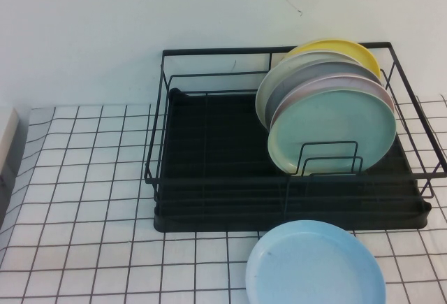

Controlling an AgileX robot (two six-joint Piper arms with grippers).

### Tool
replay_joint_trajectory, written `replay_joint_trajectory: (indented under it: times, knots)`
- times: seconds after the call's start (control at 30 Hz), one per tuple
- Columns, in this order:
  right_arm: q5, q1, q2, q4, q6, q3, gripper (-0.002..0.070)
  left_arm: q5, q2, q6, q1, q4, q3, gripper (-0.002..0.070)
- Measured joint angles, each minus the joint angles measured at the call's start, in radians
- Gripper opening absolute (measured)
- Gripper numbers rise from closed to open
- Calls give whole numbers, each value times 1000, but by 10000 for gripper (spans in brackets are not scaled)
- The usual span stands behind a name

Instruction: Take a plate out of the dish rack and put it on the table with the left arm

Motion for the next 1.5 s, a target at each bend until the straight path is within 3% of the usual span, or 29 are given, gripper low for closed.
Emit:
replay_joint_trajectory:
  times: [0.3, 0.6, 0.73, 0.9, 1.17, 1.4, 1.5]
  knots:
    - [0, 0, 0, 0, 0, 0, -3, 21, 0, -110, 0, 0, 0, -3]
    - [0, 0, 0, 0, 0, 0, -3, 416, 108, -236, 0, -16, -292, -3]
    - [0, 0, 0, 0, 0, 0, -3, 582, 275, -192, -6, -54, -446, -3]
    - [0, 0, 0, 0, 0, 0, -3, 726, 522, 224, -58, -300, -586, -3]
    - [0, 0, 0, 0, 0, 0, -3, 744, 970, 849, -172, -722, -820, -3]
    - [0, 0, 0, 0, 0, 0, -3, 660, 1353, 1202, -344, -896, -1086, -1]
    - [0, 0, 0, 0, 0, 0, -3, 653, 1504, 1277, -406, -907, -1206, 46]
